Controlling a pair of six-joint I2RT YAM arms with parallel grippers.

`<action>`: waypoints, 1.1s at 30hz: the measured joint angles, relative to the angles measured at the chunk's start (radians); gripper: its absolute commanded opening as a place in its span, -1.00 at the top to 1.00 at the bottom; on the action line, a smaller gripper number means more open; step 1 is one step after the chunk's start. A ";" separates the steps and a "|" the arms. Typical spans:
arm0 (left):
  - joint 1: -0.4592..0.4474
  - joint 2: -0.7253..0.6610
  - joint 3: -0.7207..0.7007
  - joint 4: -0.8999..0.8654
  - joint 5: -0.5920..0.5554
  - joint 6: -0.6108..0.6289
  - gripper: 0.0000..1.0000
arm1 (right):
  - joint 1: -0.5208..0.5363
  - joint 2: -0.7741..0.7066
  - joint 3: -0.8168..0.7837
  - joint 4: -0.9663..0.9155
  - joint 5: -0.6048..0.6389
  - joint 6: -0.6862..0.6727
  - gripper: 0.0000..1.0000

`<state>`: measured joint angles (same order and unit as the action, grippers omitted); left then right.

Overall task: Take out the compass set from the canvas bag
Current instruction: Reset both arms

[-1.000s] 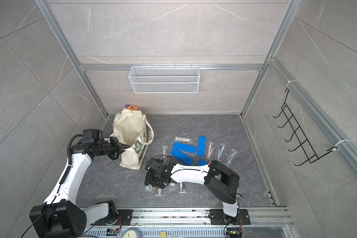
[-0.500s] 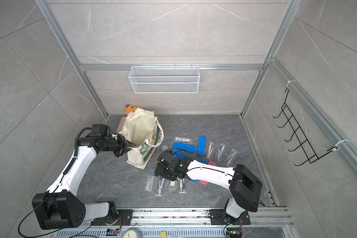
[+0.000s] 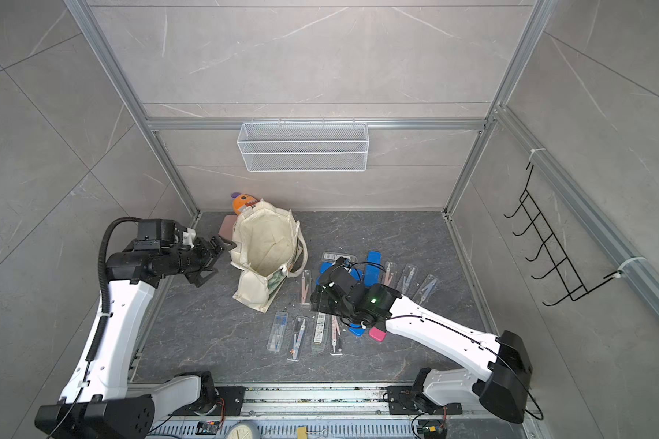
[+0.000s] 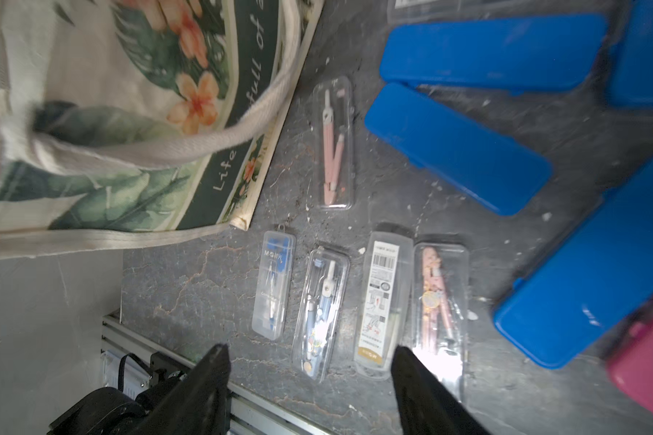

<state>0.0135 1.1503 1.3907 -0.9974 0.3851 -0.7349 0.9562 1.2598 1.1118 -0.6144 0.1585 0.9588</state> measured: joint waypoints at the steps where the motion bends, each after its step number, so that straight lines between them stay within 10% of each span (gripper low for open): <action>1: 0.000 -0.023 0.000 -0.003 -0.030 0.019 -0.99 | -0.002 -0.027 0.008 -0.016 0.041 -0.014 -0.42; 8: 0.000 -0.181 -0.017 0.018 -0.215 0.182 -0.99 | -0.005 -0.182 0.072 -0.150 0.380 -0.071 -1.00; 20: 0.000 -0.328 -0.160 0.198 -0.516 0.348 -0.88 | -0.013 -0.204 0.096 -0.235 0.849 -0.157 -1.00; 26: 0.000 -0.422 -0.520 0.416 -0.559 0.396 -0.90 | -0.078 -0.305 -0.198 -0.161 1.056 -0.164 -1.00; 33: 0.000 -0.389 -0.803 0.631 -0.728 0.422 -0.97 | -0.301 -0.460 -0.534 0.019 1.003 -0.277 -1.00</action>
<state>0.0135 0.7612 0.5877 -0.3668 -0.3431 -0.3134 0.6556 0.7994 0.5781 -0.5953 1.1614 0.6819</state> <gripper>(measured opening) 0.981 0.998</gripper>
